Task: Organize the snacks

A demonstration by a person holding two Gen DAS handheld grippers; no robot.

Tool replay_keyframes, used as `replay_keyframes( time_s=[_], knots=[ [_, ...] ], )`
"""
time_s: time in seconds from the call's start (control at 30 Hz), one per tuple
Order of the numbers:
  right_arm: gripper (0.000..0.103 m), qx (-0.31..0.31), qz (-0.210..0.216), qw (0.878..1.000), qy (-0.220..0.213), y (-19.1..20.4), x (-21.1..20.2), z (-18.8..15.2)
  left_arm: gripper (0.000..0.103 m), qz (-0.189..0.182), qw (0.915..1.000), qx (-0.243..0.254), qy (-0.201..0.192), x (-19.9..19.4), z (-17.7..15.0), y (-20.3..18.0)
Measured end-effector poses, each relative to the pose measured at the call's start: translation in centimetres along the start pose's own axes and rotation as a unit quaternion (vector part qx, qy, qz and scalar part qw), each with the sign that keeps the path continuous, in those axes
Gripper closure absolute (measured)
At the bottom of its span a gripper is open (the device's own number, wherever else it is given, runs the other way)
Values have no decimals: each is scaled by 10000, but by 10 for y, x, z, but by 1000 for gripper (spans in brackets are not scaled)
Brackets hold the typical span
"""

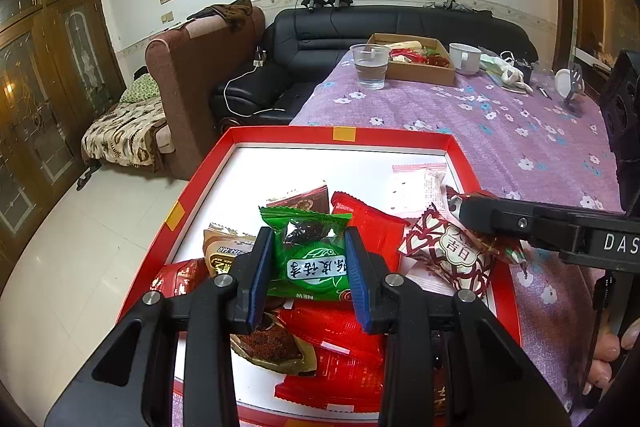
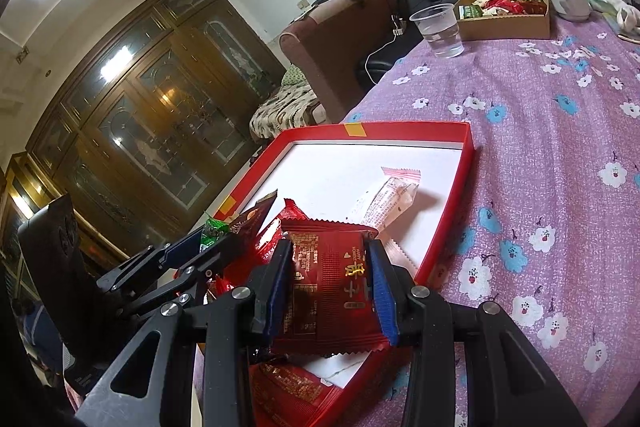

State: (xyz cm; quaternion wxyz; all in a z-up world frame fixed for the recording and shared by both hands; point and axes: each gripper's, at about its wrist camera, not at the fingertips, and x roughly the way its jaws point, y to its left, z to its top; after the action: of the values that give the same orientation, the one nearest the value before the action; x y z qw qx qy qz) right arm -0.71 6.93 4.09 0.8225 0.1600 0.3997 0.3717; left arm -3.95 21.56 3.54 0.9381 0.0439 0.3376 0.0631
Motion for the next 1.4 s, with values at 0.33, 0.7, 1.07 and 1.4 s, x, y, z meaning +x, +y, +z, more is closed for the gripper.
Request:
replay_keyframes(
  time_s=[0.33,0.7,1.07,1.4],
  knots=[
    [62,11,52,10000,-47,0,0,0,70,58,10000,10,34,1,-2,0],
    [58,188,43,9997,-151,-5,-5,2,28,411,9991,-56,41,0,-2,1],
    [55,160,-15,9996,-211,-2,-12,0,19,672,9973,-270,74,-5,4,7],
    [52,-238,-208,9988,-367,14,-18,-4,19,438,9971,-488,-388,-37,5,5]
  ],
)
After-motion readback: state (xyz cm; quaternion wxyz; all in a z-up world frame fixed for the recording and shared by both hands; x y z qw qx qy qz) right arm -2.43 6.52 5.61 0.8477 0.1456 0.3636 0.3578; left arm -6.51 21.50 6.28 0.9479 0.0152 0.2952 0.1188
